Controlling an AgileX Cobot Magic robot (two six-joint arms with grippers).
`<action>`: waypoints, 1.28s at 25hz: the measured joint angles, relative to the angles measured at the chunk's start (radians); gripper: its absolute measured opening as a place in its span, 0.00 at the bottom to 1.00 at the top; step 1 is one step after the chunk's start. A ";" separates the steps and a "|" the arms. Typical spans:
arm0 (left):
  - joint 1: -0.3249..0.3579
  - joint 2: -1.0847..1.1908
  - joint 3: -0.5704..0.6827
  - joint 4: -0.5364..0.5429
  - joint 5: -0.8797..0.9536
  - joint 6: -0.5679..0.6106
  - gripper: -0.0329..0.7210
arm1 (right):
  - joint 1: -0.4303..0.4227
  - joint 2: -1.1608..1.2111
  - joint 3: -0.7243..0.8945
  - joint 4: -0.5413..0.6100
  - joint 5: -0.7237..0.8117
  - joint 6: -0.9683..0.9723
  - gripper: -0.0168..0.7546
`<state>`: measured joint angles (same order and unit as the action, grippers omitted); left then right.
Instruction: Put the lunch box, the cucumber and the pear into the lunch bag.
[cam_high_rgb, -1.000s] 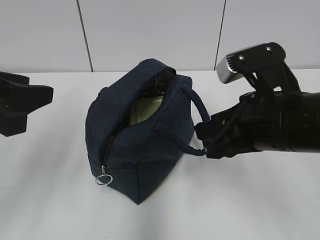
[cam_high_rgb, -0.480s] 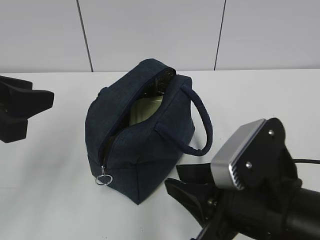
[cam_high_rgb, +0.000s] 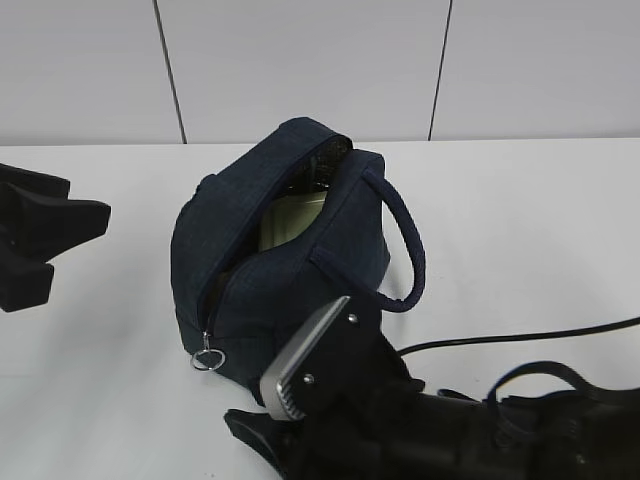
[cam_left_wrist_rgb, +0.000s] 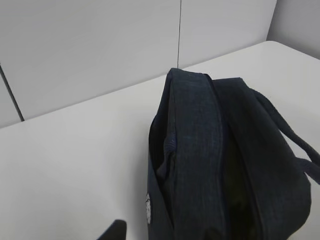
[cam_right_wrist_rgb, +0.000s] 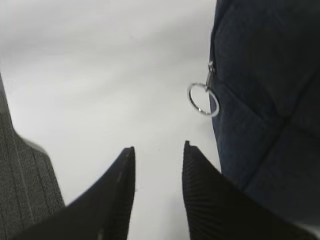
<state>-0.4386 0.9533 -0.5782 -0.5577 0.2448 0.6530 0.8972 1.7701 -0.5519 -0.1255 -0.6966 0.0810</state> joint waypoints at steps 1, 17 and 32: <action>0.000 0.000 0.000 0.002 0.003 0.000 0.42 | 0.000 0.012 -0.024 -0.002 0.012 0.000 0.40; 0.000 0.000 0.000 0.005 0.004 0.000 0.36 | 0.000 0.177 -0.216 0.016 0.127 0.025 0.61; 0.000 0.000 0.000 0.004 0.004 0.000 0.36 | 0.002 0.201 -0.261 0.126 0.189 0.024 0.61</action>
<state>-0.4386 0.9533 -0.5782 -0.5536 0.2493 0.6530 0.8988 1.9709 -0.8133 0.0000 -0.5075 0.1047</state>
